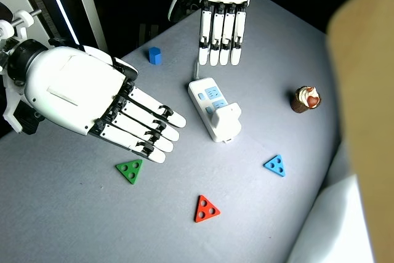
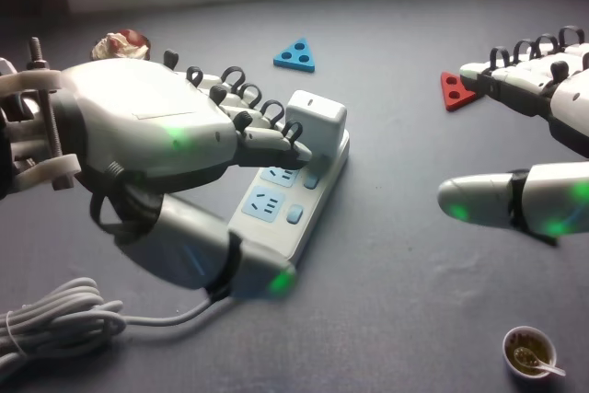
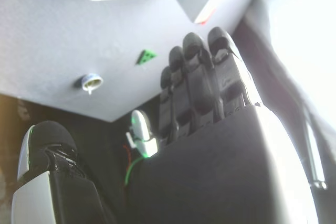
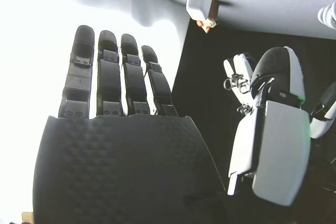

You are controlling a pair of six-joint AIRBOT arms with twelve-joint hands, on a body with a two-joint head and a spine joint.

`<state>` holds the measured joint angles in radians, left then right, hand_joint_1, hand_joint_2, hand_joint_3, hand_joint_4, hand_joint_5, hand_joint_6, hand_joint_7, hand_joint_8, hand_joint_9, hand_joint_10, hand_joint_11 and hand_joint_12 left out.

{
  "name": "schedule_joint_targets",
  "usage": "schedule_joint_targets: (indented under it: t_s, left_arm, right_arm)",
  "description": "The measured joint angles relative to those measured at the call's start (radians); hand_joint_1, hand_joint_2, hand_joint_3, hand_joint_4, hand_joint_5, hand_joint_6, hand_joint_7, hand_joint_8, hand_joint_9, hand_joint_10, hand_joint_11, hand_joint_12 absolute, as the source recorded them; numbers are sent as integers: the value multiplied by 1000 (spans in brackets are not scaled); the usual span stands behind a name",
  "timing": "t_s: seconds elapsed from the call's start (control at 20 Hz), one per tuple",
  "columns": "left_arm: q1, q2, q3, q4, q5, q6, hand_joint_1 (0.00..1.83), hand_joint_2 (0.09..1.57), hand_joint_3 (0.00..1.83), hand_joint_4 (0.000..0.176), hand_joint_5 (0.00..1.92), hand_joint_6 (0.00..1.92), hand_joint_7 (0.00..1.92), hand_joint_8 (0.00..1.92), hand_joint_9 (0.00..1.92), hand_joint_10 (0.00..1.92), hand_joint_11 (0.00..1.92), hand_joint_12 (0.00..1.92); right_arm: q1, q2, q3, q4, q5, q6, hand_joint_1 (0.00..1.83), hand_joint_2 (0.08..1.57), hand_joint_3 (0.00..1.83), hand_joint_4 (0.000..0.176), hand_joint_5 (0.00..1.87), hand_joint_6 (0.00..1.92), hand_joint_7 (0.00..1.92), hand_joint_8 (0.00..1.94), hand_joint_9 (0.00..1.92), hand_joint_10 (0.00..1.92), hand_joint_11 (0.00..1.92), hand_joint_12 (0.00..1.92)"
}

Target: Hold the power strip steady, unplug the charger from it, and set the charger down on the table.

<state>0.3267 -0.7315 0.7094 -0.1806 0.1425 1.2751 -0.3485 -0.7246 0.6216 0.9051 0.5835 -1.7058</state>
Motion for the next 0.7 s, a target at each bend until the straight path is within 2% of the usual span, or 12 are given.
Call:
schedule_joint_targets:
  t_s: [0.2, 0.45, 0.7]
  left_arm:
    - [0, 0, 1, 1, 24, 8, 0, 993, 0, 0, 160, 0, 166, 0, 139, 0, 67, 54]
    - [3, -2, 18, 1, 98, 32, 0, 992, 0, 0, 167, 6, 163, 2, 142, 6, 79, 62]
    - [43, -48, 45, 4, 127, 34, 0, 1007, 3, 0, 148, 0, 139, 0, 120, 0, 64, 58]
  right_arm:
    - [0, 0, 0, 0, 0, 0, 0, 907, 3, 0, 78, 0, 102, 0, 102, 0, 35, 105]
    - [0, 0, 0, 0, -1, 0, 0, 908, 1, 0, 130, 2, 143, 2, 139, 3, 73, 119]
    - [0, 0, -3, 0, -2, 0, 30, 893, 0, 0, 134, 12, 142, 6, 145, 9, 80, 119]
